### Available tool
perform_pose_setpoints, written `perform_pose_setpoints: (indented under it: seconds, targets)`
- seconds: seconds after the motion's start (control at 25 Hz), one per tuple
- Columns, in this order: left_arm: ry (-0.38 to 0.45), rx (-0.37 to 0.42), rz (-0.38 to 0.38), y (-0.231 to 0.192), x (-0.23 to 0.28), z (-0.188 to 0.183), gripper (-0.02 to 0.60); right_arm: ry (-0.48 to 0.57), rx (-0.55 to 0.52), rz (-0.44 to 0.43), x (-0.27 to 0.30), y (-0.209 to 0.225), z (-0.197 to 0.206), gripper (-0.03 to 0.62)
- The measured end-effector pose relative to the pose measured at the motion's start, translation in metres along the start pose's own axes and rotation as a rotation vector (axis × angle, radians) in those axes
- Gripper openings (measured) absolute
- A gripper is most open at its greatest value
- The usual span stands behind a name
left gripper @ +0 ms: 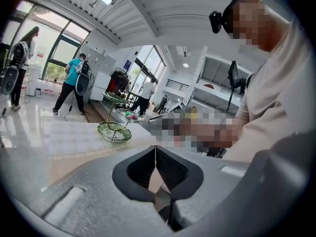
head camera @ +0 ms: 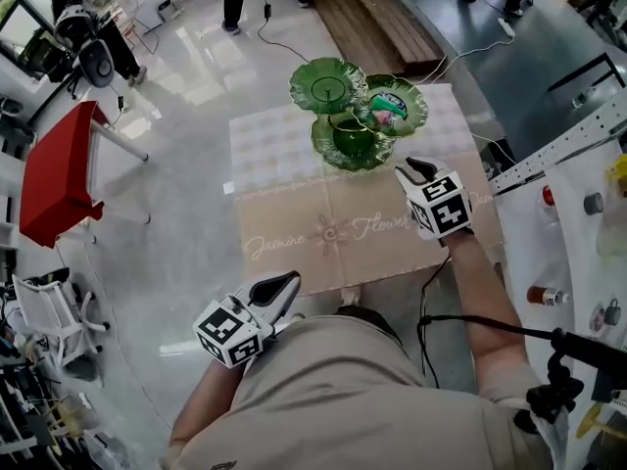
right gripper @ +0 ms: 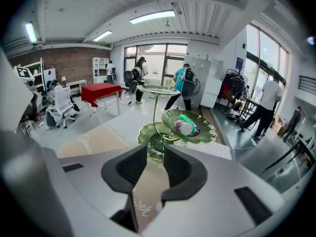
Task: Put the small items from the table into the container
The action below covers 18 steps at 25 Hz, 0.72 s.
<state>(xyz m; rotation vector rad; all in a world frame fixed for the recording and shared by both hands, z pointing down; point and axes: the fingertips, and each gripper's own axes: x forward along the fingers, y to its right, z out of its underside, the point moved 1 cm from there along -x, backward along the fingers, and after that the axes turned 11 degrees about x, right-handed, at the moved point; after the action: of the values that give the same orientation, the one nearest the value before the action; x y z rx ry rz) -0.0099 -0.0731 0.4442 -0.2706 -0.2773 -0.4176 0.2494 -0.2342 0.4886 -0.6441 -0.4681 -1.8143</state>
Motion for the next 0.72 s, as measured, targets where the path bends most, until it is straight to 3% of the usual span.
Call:
perform_pose_setpoints:
  seconds: [0.32,0.72]
  targets:
    - [0.007,0.023,0.051,0.014,-0.041,0.015,0.009,-0.015,0.107,-0.045,-0.034,-0.095,0.058,0.031]
    - [0.016,0.039,0.117,0.038,-0.089,0.038,0.009,0.023,0.106,-0.129,-0.084,-0.221,0.093,0.017]
